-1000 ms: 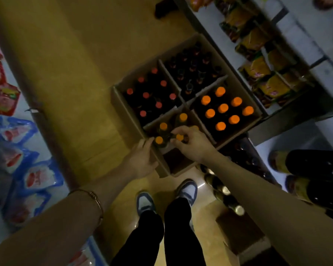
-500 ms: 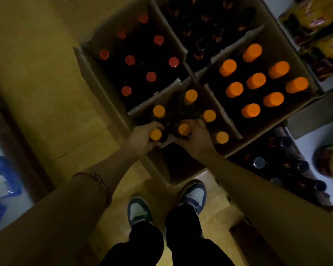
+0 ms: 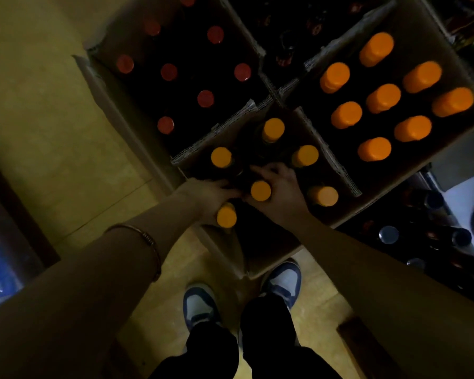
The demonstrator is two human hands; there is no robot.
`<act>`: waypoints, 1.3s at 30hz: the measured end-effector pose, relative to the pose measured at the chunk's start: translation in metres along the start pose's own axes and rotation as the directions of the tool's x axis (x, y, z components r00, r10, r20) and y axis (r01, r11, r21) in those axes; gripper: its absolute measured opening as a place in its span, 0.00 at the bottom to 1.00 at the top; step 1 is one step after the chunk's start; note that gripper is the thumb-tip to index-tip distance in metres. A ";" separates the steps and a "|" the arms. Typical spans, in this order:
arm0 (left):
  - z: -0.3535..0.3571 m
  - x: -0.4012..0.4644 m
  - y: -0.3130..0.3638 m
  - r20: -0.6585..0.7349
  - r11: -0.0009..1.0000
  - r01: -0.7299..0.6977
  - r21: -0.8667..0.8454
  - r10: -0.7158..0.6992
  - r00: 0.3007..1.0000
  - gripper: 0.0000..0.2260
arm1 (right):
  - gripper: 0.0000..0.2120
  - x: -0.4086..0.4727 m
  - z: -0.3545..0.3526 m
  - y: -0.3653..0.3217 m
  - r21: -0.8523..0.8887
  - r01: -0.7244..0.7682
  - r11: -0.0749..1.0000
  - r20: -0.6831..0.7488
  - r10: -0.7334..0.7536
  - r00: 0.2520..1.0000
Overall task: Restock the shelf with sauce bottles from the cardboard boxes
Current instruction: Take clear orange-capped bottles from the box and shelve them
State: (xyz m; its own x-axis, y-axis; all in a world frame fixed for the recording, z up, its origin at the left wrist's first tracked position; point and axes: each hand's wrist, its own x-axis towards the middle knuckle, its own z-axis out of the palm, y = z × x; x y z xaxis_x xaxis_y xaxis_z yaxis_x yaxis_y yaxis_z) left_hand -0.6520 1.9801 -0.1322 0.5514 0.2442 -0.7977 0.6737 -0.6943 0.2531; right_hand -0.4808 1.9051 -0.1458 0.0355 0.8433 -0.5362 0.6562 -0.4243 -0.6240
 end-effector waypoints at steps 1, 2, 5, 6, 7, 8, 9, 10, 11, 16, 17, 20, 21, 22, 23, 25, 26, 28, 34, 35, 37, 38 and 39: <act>0.002 0.003 0.002 0.001 1.000 -0.004 0.008 0.004 1.000 0.38 | 0.30 0.000 0.002 0.002 -0.033 0.015 0.999 -0.012 -0.015 1.000; 0.004 0.005 0.003 -0.001 1.000 -0.009 0.007 0.010 1.000 0.39 | 0.28 -0.001 0.004 0.003 -0.041 0.031 0.999 -0.033 -0.032 0.999; 0.006 0.008 0.004 -0.041 0.998 -0.046 -0.031 0.044 0.998 0.34 | 0.24 -0.003 0.010 0.007 -0.017 0.049 0.999 -0.083 -0.050 0.995; 0.005 0.008 0.002 -0.063 0.996 -0.064 -0.069 0.060 0.996 0.31 | 0.23 -0.003 0.011 0.007 0.002 0.050 0.999 -0.086 -0.050 0.995; 0.005 0.007 0.001 -0.076 0.990 -0.082 -0.119 0.073 0.994 0.27 | 0.22 -0.002 0.010 0.006 0.034 0.053 0.998 -0.082 -0.050 0.995; 0.004 0.006 0.000 -0.081 0.981 -0.090 -0.171 0.077 0.994 0.24 | 0.21 -0.001 0.007 0.005 0.073 0.058 0.996 -0.066 -0.053 0.996; 0.004 0.005 0.000 -0.075 0.972 -0.089 -0.219 0.074 0.994 0.23 | 0.20 -0.002 0.003 0.003 0.109 0.063 0.992 -0.039 -0.059 0.998; 0.004 0.004 0.002 -0.062 0.964 -0.088 -0.252 0.075 0.995 0.22 | 0.19 -0.003 -0.003 0.001 0.133 0.063 0.989 -0.013 -0.061 0.998; 0.003 0.001 0.006 -0.043 0.961 -0.087 -0.264 0.078 0.996 0.22 | 0.17 -0.006 -0.009 -0.001 0.148 0.060 0.987 -0.001 -0.061 0.998; 0.011 -0.012 0.034 -0.111 0.895 -0.130 -0.426 0.091 0.990 0.14 | 0.14 -0.040 -0.028 -0.012 0.122 0.074 0.990 -0.046 -0.069 0.997; 0.008 -0.018 0.040 -0.134 0.852 -0.141 -0.505 0.084 0.987 0.13 | 0.14 -0.048 -0.032 -0.015 0.128 0.089 0.988 -0.069 -0.081 0.994; -0.008 -0.042 0.056 -0.171 0.709 -0.159 -0.688 0.055 0.984 0.15 | 0.14 -0.067 -0.053 -0.028 0.178 0.093 0.980 -0.167 -0.063 0.984; -0.015 -0.051 0.063 -0.184 0.669 -0.169 -0.724 0.048 0.982 0.14 | 0.13 -0.073 -0.062 -0.033 0.179 0.084 0.980 -0.181 -0.051 0.982; -0.020 -0.059 0.069 -0.200 0.635 -0.176 -0.752 0.035 0.979 0.13 | 0.13 -0.080 -0.070 -0.039 0.183 0.077 0.980 -0.189 -0.042 0.981; -0.025 -0.067 0.075 -0.220 0.586 -0.185 -0.789 0.012 0.975 0.12 | 0.13 -0.087 -0.080 -0.044 0.189 0.070 0.979 -0.197 -0.032 0.980; -0.037 -0.085 0.084 -0.252 0.460 -0.182 -0.869 -0.096 0.963 0.11 | 0.12 -0.101 -0.103 -0.057 0.195 0.033 0.980 -0.209 0.009 0.978; -0.047 -0.097 0.089 -0.253 0.414 -0.172 -0.894 -0.149 0.956 0.11 | 0.11 -0.108 -0.116 -0.063 0.193 0.020 0.981 -0.219 0.023 0.976; -0.068 -0.121 0.099 -0.286 0.429 -0.183 -0.885 -0.187 0.940 0.11 | 0.13 -0.128 -0.146 -0.078 0.181 0.022 0.983 -0.259 0.026 0.965; -0.157 -0.218 0.133 -0.419 0.507 -0.297 -0.809 -0.143 0.897 0.06 | 0.28 -0.213 -0.237 -0.143 0.103 0.044 0.994 -0.326 -0.008 0.945; -0.175 -0.237 0.140 -0.434 0.531 -0.300 -0.793 -0.146 0.889 0.05 | 0.29 -0.229 -0.251 -0.155 0.102 0.048 0.994 -0.349 -0.010 0.937; -0.210 -0.272 0.153 -0.488 0.590 -0.346 -0.730 -0.095 0.868 0.06 | 0.29 -0.260 -0.279 -0.181 0.073 0.045 0.996 -0.390 -0.013 0.921; -0.226 -0.290 0.160 -0.522 0.628 -0.378 -0.680 -0.052 0.852 0.09 | 0.27 -0.276 -0.292 -0.194 0.054 0.044 0.998 -0.408 -0.018 0.913; -0.240 -0.309 0.168 -0.544 0.672 -0.399 -0.624 -0.008 0.839 0.14 | 0.25 -0.293 -0.306 -0.207 0.041 0.036 0.999 -0.425 -0.015 0.905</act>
State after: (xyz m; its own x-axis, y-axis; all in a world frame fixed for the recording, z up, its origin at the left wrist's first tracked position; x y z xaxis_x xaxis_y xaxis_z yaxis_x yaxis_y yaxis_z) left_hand -0.5912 1.9507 0.2883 0.7251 0.5788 -0.3732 0.5398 -0.1410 0.8299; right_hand -0.3965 1.8467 0.3142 0.3424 0.9098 -0.2344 0.6258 -0.4069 -0.6655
